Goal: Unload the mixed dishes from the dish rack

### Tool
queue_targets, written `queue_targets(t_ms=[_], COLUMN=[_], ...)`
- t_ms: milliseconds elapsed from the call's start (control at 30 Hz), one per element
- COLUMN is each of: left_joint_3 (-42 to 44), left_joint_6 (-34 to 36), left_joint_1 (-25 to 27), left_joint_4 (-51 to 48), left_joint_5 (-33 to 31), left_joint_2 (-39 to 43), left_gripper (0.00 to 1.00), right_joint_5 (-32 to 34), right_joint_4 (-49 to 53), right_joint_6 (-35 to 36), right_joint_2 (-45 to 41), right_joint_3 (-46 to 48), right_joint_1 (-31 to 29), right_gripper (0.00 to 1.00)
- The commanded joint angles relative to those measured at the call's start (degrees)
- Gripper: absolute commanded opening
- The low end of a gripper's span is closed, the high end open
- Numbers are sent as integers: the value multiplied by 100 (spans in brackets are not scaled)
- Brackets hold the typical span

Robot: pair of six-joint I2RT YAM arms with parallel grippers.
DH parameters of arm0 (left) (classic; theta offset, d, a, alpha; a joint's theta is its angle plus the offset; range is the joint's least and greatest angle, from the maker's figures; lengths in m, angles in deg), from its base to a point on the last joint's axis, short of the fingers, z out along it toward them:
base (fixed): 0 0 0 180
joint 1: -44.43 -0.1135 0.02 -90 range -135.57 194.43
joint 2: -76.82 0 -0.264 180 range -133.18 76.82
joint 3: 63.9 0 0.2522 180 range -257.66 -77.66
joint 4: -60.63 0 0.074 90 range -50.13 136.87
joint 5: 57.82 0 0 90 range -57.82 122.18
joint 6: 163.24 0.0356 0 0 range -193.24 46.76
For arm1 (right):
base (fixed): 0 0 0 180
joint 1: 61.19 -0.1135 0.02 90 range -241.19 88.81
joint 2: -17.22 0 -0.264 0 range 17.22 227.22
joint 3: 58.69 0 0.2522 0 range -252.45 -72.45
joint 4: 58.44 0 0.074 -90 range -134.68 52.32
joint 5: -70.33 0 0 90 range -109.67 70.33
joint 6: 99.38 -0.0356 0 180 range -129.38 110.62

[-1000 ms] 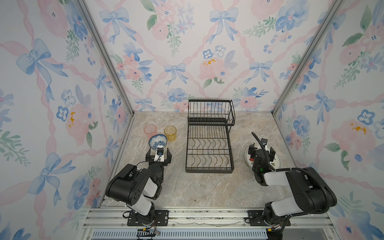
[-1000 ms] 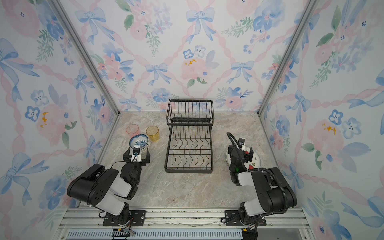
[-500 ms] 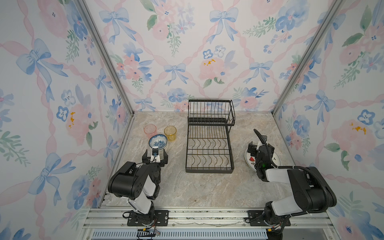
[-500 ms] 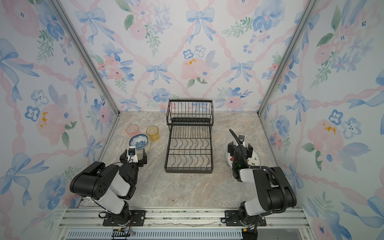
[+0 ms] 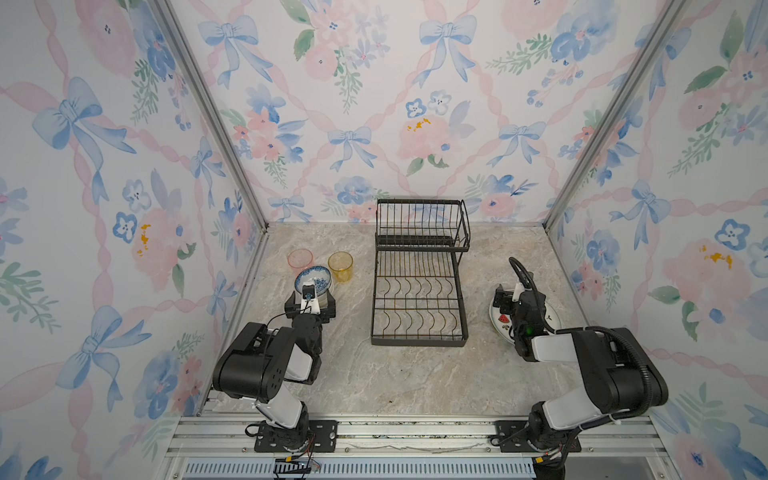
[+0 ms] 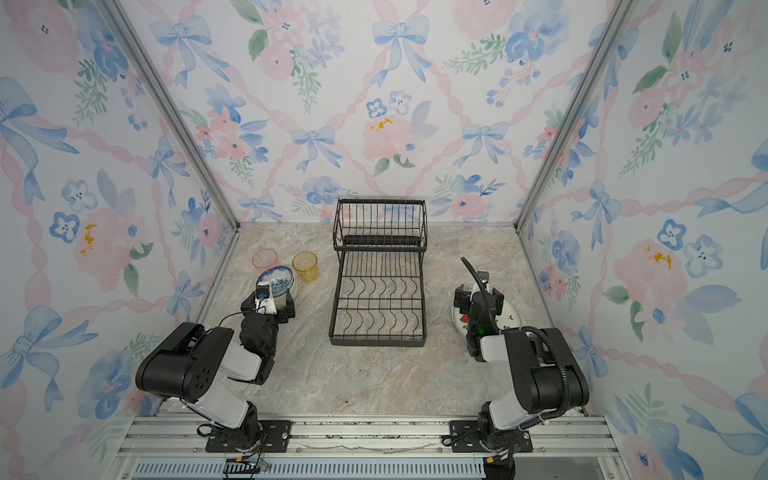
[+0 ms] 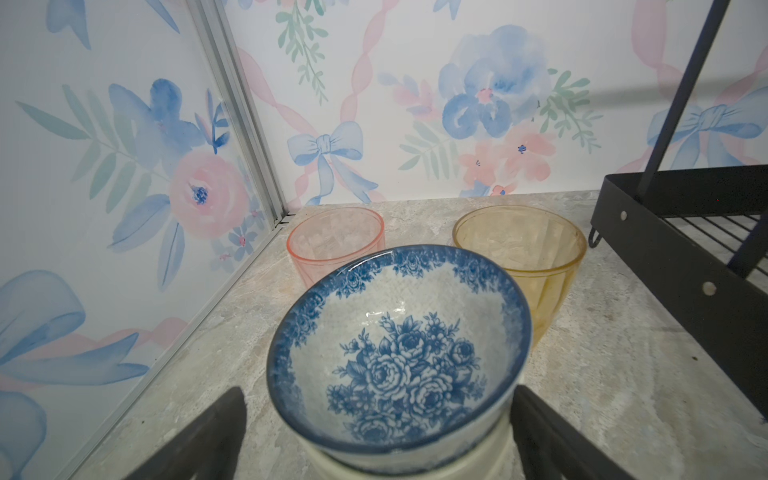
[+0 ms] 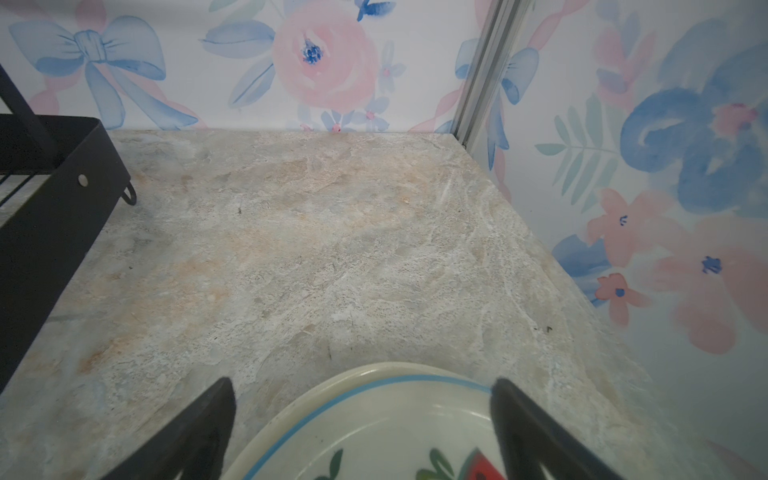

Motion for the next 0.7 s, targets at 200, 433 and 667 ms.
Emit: queue_targets(t_ms=[200, 433, 667], left_joint_3=[-73, -115, -219], left_joint_6=[-103, -112, -209], left_joint_1=[-73, -81, -196], left_joint_4=[-204, -288, -583], left_joint_5=[-192, -176, 10], left_joint_2=[93, 92, 137], left_gripper=[98, 98, 98], right_joint_5=[138, 180, 186], right_joint_4=[-261, -282, -282], right_joint_6=[-27, -18, -14], right_joint_2=[81, 79, 79], right_joint_3=[40, 45, 44], right_joint_1=[-90, -115, -113], right_gripper=[97, 97, 97])
